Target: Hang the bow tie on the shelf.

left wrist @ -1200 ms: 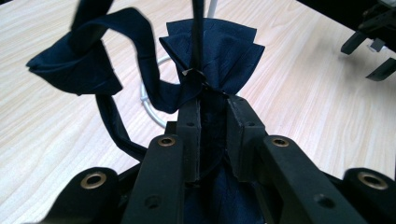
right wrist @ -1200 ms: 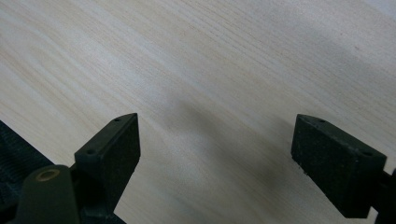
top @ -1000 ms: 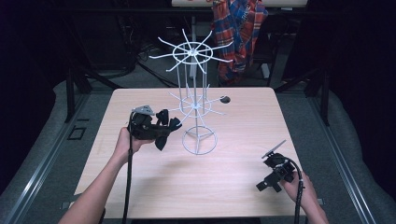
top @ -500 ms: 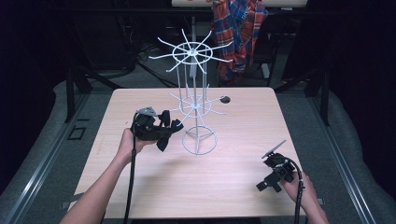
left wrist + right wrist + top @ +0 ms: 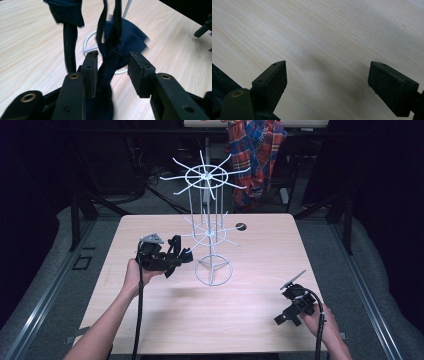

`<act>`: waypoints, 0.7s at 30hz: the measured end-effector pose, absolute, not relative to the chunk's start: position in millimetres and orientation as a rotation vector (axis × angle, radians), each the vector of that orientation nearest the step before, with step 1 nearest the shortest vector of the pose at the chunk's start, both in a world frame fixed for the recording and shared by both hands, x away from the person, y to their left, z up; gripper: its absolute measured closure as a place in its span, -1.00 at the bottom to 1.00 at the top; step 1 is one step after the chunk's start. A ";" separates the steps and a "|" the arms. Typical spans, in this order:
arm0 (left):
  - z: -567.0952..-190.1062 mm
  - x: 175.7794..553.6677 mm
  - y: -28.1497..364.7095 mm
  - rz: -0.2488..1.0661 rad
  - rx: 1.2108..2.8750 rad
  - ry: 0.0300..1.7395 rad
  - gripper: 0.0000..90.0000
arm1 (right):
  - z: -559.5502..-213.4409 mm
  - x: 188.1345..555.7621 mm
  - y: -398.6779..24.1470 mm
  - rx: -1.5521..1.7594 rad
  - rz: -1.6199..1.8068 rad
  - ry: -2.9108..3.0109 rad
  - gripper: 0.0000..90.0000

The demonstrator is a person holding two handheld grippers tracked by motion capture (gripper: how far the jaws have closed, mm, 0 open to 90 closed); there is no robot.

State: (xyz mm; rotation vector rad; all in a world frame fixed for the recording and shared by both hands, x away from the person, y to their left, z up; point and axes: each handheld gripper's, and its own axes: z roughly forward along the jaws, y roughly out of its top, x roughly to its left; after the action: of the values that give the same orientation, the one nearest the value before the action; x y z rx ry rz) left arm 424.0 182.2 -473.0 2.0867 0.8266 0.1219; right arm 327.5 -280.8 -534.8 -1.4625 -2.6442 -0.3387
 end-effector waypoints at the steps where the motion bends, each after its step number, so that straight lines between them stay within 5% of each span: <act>1: -473.0 424.0 182.1 0.127 2.087 0.833 0.29 | -535.1 327.2 -280.6 -1.466 -0.345 -2.640 -0.66; 9: -471.0 423.0 185.0 0.167 2.072 0.845 0.25 | -534.6 327.9 -281.4 -1.455 -0.332 -2.644 -0.66; 15: -460.1 415.9 191.5 0.289 1.964 0.882 0.02 | -534.7 327.3 -281.2 -1.465 -0.345 -2.635 -0.66; 21: -449.6 420.1 182.2 0.335 1.857 0.845 0.12 | -534.6 327.3 -280.2 -1.461 -0.346 -2.634 -0.66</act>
State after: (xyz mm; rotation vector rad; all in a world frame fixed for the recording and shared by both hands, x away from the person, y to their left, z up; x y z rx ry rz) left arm 420.1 182.2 -449.6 1.8571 0.8452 0.3346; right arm 327.3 -280.2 -534.6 -1.4609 -2.6339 -0.3461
